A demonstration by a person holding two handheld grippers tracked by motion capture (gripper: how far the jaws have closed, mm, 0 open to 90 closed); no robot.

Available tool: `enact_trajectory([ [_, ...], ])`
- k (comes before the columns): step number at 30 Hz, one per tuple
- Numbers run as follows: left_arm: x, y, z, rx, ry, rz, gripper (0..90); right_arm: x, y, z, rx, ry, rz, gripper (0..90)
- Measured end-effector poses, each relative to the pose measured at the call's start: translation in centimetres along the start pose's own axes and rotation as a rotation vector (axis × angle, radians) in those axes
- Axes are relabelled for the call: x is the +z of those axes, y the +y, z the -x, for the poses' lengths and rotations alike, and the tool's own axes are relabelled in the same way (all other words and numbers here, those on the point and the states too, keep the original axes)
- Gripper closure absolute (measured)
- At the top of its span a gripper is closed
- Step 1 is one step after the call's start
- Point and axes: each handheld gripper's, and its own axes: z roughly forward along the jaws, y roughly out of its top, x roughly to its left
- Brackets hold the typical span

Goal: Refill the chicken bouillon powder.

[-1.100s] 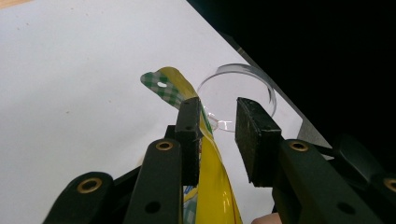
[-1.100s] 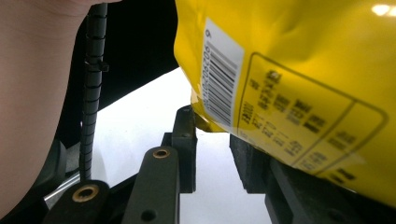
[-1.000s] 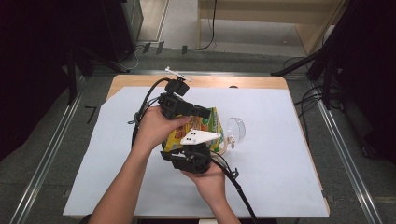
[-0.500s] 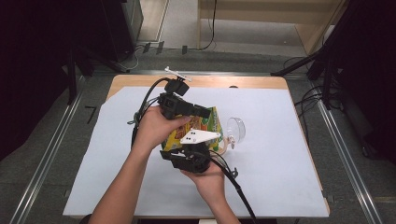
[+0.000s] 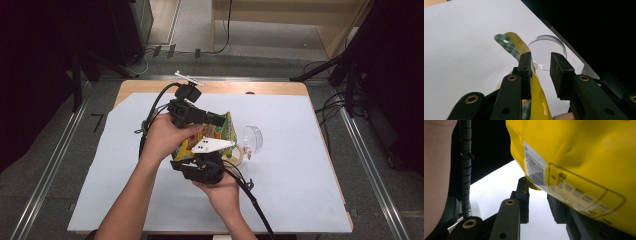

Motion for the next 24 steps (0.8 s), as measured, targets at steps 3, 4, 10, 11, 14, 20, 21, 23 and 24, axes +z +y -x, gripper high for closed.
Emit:
enact_trajectory([
  [3,-0.13,0.00,-0.05,-0.002,-0.003,0.003,71.0,-0.03,0.15,-0.11,0.000,0.002,-0.002,73.0],
  [4,-0.18,-0.01,-0.05,0.001,0.000,0.003,71.0,-0.01,0.18,-0.13,-0.001,0.002,-0.002,73.0],
  [10,-0.32,-0.01,-0.06,-0.008,-0.011,0.011,71.2,0.11,0.33,-0.11,0.005,0.003,-0.010,72.9],
  [11,-0.36,-0.02,-0.15,-0.012,-0.016,0.011,71.5,0.14,0.33,-0.10,0.002,0.001,-0.008,73.0],
  [14,-0.36,-0.04,-0.23,-0.012,-0.009,0.008,71.5,0.33,0.28,-0.07,0.005,0.001,-0.004,73.0],
  [20,-0.37,-0.02,-0.36,-0.008,-0.009,0.012,71.0,0.46,0.36,0.03,0.007,0.001,-0.006,73.1],
  [21,-0.36,-0.02,-0.40,-0.009,-0.009,0.012,70.9,0.46,0.37,0.01,0.007,0.000,-0.006,73.1],
  [23,-0.36,-0.03,-0.50,-0.013,-0.012,0.015,70.9,0.44,0.40,-0.04,0.004,0.001,-0.008,73.1],
  [24,-0.37,-0.02,-0.52,-0.012,-0.011,0.014,70.9,0.44,0.42,-0.04,0.003,0.002,-0.008,73.1],
])
